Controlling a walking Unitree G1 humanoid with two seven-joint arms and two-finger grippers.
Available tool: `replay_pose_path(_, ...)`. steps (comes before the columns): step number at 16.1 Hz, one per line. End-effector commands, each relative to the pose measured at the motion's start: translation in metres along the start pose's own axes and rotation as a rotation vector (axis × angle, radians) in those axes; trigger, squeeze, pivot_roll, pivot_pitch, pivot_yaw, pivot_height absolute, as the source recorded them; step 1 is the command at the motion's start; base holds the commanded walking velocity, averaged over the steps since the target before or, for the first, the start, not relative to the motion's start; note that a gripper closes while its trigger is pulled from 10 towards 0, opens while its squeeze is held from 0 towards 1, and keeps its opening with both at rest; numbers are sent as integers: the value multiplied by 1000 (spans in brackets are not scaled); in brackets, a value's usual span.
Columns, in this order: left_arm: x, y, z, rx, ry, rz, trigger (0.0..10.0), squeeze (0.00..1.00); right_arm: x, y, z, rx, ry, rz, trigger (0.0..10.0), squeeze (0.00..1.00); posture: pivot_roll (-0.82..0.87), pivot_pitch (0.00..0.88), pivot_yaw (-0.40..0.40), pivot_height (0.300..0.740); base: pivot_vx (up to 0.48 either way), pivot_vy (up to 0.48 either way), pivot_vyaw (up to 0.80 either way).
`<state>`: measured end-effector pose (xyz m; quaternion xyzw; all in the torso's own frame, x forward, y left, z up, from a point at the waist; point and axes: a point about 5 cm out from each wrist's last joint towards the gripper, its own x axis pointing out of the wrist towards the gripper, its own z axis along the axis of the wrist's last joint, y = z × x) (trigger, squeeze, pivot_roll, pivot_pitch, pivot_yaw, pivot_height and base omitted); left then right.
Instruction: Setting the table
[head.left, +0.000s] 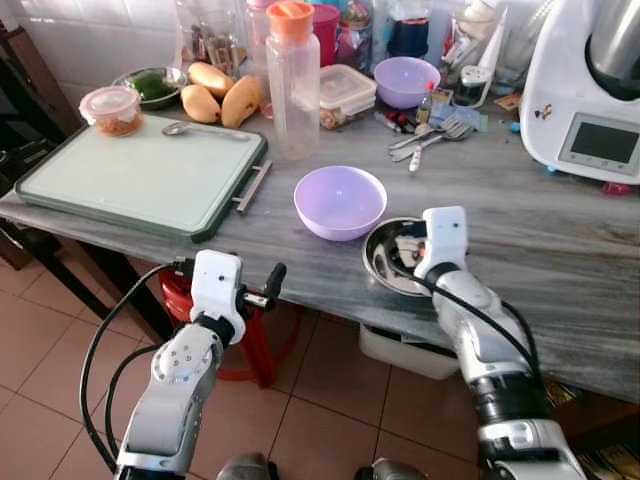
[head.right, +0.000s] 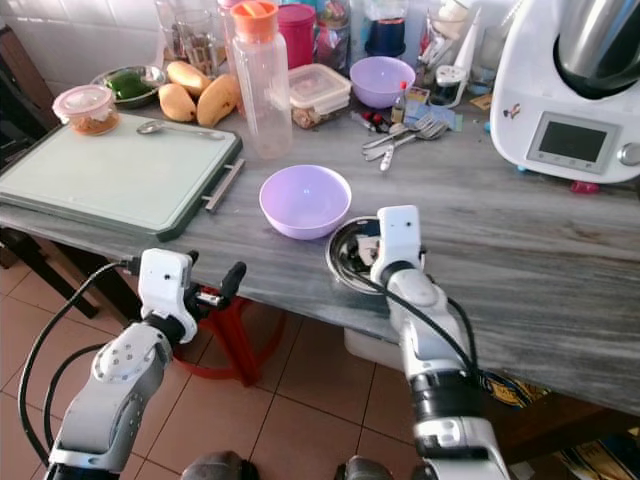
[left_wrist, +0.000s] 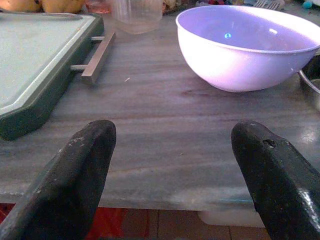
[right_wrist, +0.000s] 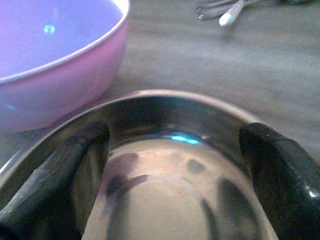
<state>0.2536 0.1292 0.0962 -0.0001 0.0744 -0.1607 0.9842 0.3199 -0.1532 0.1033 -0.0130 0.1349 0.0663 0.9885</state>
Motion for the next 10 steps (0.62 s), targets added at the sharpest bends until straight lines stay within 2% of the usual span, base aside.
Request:
replay_pose_path(1,-1,1,3,10,-12,7,10000,0,-6,-1,8,-3,-37,0,10000,0,50,5,27,740,0,0,0)
replay_pose_path(5,0,0,5,4,-30,-11,10000,0,-25,-5,25,-11,-136,-16,10000,0,38,0,39,740,0,0,0)
replay_pose_path(6,-1,0,10,-15,-70,-11,10000,0,-35,-5,28,-8,-169,-19,10000,0,34,0,39,740,0,0,0)
replay_pose_path(7,-1,0,15,-13,-110,34,10000,0,-49,0,30,25,-248,-19,10000,0,30,0,30,740,0,0,0)
replay_pose_path(8,-2,0,14,-20,-104,39,10000,0,-57,4,27,54,-266,-24,10000,0,28,0,25,740,0,0,0)
replay_pose_path(10,0,-1,10,-29,-89,33,10000,0,-65,10,22,44,-285,-38,10000,0,22,0,33,740,0,0,0)
